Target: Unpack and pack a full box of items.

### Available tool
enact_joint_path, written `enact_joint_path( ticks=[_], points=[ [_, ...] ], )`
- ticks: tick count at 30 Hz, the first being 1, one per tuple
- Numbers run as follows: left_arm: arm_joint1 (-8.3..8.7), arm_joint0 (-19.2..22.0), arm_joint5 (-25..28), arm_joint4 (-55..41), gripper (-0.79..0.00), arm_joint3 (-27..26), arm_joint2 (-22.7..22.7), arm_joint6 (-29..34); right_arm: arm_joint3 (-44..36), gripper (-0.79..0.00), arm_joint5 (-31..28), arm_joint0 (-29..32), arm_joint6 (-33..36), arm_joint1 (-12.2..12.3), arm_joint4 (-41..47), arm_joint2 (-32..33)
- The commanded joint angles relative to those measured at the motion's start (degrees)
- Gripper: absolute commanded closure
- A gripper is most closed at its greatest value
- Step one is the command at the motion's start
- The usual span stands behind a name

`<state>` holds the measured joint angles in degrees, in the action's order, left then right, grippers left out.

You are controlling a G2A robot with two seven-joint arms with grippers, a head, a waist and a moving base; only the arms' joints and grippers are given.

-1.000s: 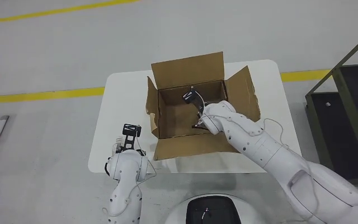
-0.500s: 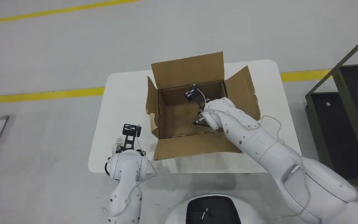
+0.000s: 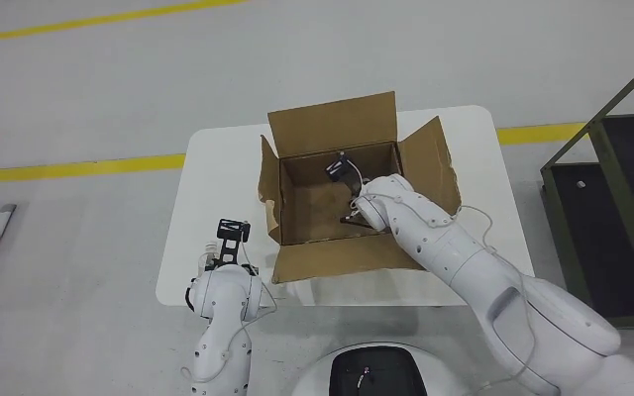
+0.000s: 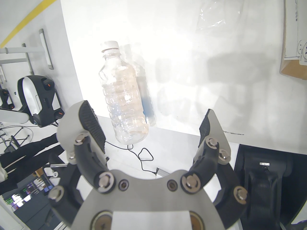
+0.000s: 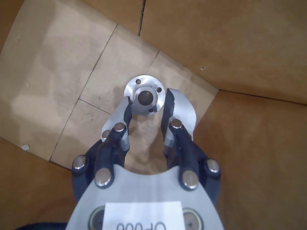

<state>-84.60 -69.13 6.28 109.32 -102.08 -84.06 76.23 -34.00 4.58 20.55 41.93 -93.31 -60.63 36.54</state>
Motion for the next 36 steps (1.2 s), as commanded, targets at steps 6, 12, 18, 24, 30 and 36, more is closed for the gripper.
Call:
enact_joint_path(
  ticks=[6, 12, 18, 24, 30, 36],
  points=[
    [0.0, 0.0, 0.0, 0.0, -0.785, 0.0, 0.0, 0.0, 2.7, -0.299, -0.9, -0.6, -0.9, -1.1, 0.1, 0.2],
    [0.0, 0.0, 0.0, 0.0, -0.785, 0.0, 0.0, 0.0, 3.8, 0.0, -1.7, -1.3, -1.2, -1.9, 0.1, 0.5],
    [0.0, 0.0, 0.0, 0.0, -0.785, 0.0, 0.0, 0.0, 4.1, 0.0, -2.7, -1.5, -1.0, -2.4, -0.1, 0.9],
    [0.0, 0.0, 0.0, 0.0, -0.785, 0.0, 0.0, 0.0, 4.2, 0.0, -2.8, -1.6, -2.1, -2.3, -0.8, 1.8],
    [0.0, 0.0, 0.0, 0.0, -0.785, 0.0, 0.0, 0.0, 5.2, -0.265, -3.9, -1.5, -4.0, -2.5, -2.1, 2.0],
    [0.0, 0.0, 0.0, 0.0, -0.785, 0.0, 0.0, 0.0, 6.9, -0.314, -4.6, -1.5, -4.6, -3.1, -2.9, 1.9]
  ],
)
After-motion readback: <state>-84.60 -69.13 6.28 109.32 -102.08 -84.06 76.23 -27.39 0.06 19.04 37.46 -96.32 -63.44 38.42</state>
